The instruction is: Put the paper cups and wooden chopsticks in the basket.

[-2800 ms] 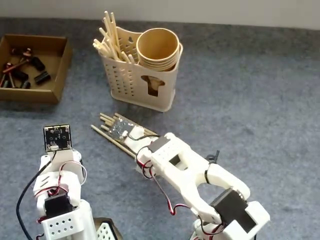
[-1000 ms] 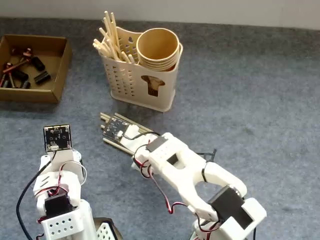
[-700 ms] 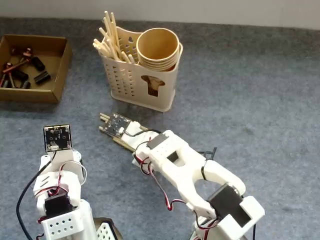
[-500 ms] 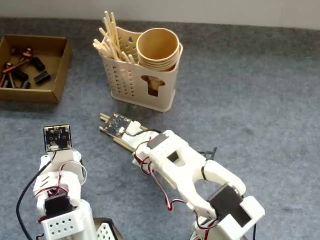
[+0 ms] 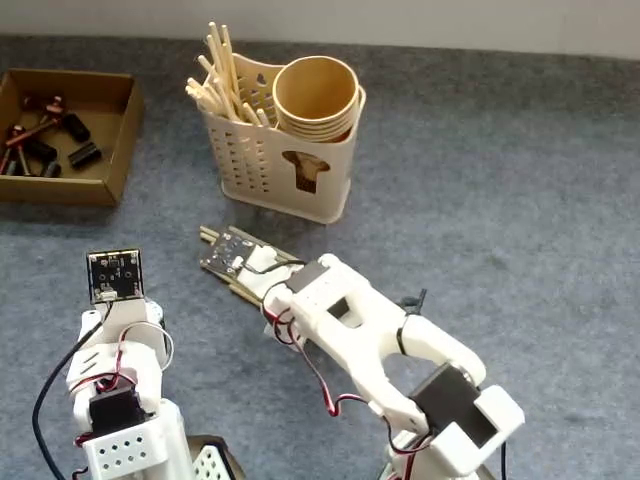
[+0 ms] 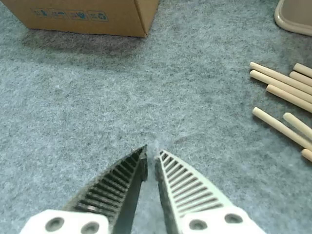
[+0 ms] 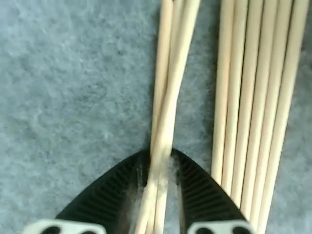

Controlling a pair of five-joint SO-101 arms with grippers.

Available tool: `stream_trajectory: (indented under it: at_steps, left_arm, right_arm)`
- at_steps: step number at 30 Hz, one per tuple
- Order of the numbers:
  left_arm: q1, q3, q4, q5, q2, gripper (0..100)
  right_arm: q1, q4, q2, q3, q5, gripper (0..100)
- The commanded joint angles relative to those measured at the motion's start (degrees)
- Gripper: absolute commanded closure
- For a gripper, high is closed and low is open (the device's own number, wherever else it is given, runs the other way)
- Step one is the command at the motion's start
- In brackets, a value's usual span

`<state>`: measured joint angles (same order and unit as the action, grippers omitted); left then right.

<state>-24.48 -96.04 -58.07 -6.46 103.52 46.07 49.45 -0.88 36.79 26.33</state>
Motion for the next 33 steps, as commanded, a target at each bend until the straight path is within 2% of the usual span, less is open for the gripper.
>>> stream_trajectory:
  at_steps: [1, 6, 11, 20, 33]
  left_arm:
    - [1.01, -1.19, -0.35, -0.18, 0.13, 96]
    - [1.01, -1.19, -0.35, -0.18, 0.13, 96]
    - [1.01, -1.19, -0.35, -0.18, 0.13, 96]
    - [1.01, -1.19, -0.35, -0.18, 0.13, 96]
    - [1.01, -1.19, -0.35, -0.18, 0.13, 96]
  right_arm:
    - [0.22, 2.33, 0.57, -1.27, -0.62, 93.2]
    - [0.22, 2.33, 0.57, -1.36, -0.35, 99.4]
    - [0.22, 2.68, 2.33, -1.19, -0.35, 99.5]
    - [-3.47, 2.24, 20.26, 6.29, -0.26, 99.5]
    - [-3.47, 2.33, 45.93, 13.23, -2.64, 99.5]
